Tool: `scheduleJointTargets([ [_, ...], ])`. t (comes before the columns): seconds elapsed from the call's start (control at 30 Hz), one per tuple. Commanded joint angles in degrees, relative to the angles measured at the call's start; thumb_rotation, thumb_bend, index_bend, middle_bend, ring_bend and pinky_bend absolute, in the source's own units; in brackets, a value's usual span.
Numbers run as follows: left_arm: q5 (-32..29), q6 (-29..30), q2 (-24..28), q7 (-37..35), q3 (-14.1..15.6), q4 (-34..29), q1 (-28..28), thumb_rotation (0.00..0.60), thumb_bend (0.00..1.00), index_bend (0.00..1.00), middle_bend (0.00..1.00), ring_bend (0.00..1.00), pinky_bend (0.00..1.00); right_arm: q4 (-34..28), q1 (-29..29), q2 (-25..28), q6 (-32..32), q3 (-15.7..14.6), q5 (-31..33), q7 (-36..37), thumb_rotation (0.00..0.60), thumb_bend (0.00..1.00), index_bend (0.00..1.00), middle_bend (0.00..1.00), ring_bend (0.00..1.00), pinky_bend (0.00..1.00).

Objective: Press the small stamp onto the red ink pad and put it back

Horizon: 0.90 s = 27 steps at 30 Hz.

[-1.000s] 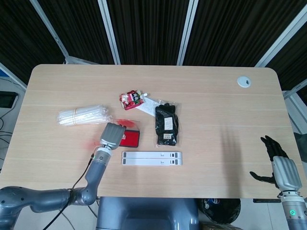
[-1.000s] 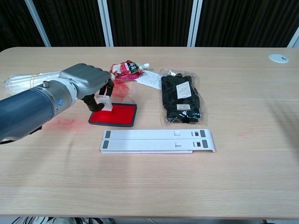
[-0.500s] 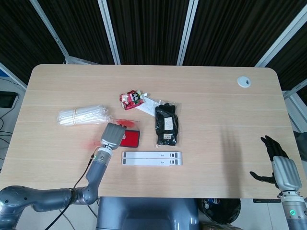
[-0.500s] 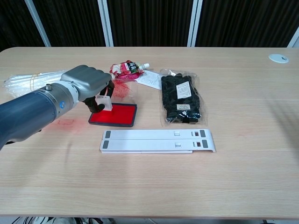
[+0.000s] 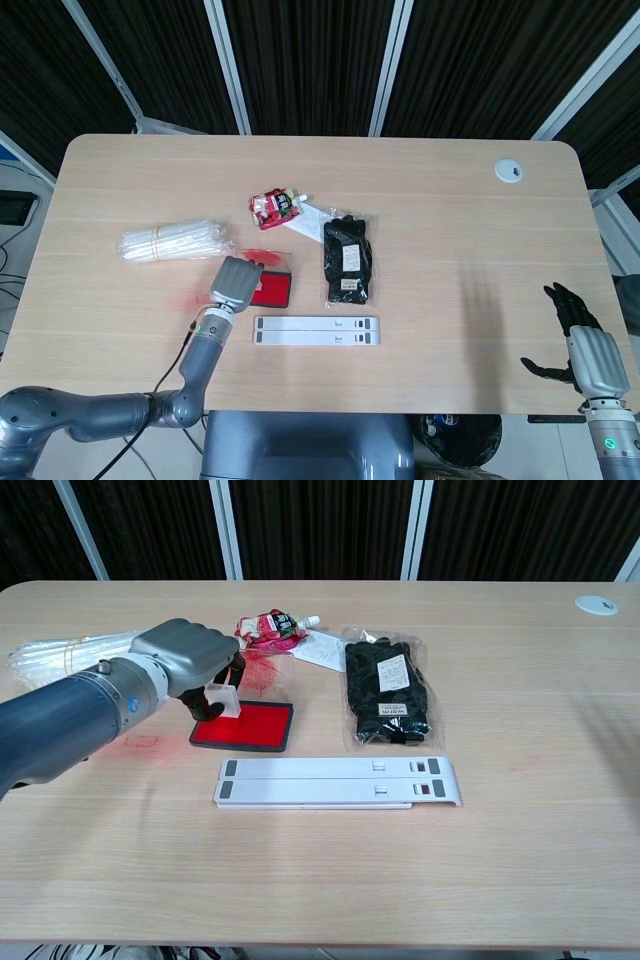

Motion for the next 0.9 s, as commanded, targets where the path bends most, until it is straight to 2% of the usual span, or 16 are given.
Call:
scheduleJointTargets([
  [0.03, 0.17, 0.38, 0.56, -0.01, -0.18, -0.85, -0.15, 0.6, 0.53, 0.77, 0.77, 0.6, 0.66, 0.01, 0.01, -0.01, -0.02, -0.01, -0.01, -0.03, 0.6, 0.1, 0.0, 0.0, 0.0, 0.18],
  [0.33, 0.15, 1.05, 1.61, 0.19, -0.2, -2.87, -0.5, 0.6, 0.53, 0.77, 0.77, 0.6, 0.66, -0.05, 0.0, -0.04, 0.05, 0.0, -0.02, -0.13, 0.6, 0.1, 0.0, 0.0, 0.0, 0.18],
  [0.9, -0.43, 1.02, 0.48, 0.03, 0.97, -1.39, -0.7, 0.6, 0.53, 0.77, 0.77, 0.6, 0.66, -0.15, 0.03, 0.09, -0.14, 0.0, 0.12, 0.09, 0.6, 0.11, 0.0, 0.0, 0.0, 0.18],
])
